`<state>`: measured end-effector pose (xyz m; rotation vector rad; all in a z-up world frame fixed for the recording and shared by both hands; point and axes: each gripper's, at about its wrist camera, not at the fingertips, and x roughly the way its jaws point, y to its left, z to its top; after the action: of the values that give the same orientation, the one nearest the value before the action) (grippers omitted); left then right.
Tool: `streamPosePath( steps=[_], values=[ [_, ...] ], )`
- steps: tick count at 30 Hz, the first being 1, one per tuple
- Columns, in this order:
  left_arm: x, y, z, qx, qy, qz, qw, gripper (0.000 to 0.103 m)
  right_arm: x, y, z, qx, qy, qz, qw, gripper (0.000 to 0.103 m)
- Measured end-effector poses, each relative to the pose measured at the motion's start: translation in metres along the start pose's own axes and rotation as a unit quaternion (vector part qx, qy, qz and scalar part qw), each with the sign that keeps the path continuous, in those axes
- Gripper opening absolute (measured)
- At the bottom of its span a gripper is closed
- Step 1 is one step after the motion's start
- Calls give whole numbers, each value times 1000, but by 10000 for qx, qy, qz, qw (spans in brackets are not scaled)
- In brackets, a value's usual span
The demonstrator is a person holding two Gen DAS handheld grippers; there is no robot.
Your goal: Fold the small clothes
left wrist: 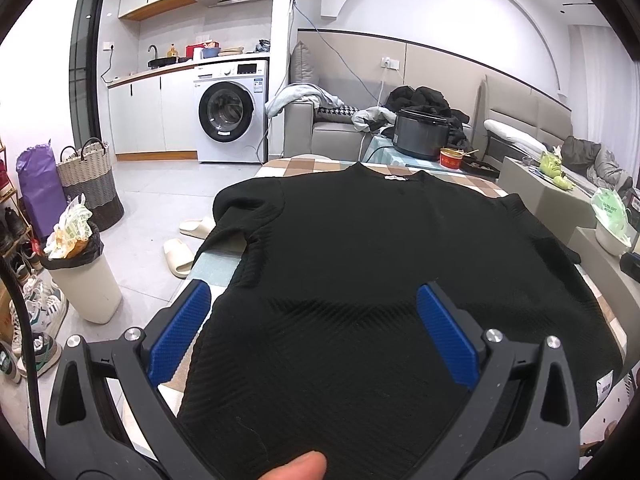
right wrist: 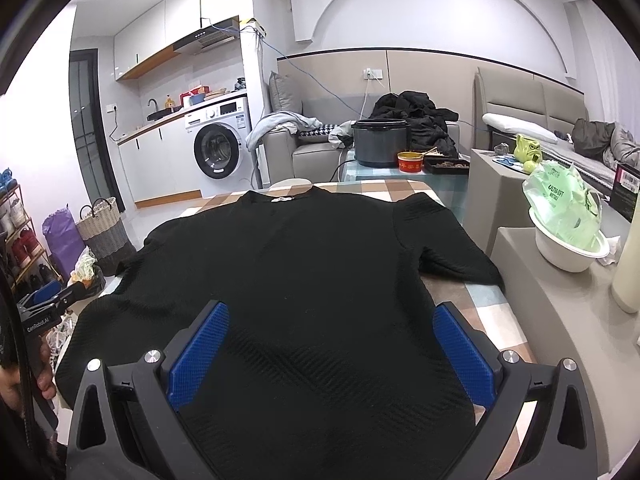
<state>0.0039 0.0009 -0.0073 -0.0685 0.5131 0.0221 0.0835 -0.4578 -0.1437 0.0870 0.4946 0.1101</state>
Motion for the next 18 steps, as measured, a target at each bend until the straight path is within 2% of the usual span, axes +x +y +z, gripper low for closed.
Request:
streamPosePath(
  steps=[18],
  values=[
    [-5,-4,0,8,28,-56,10000,102,3,2,0,-11,31,80,10000,103]
  ],
)
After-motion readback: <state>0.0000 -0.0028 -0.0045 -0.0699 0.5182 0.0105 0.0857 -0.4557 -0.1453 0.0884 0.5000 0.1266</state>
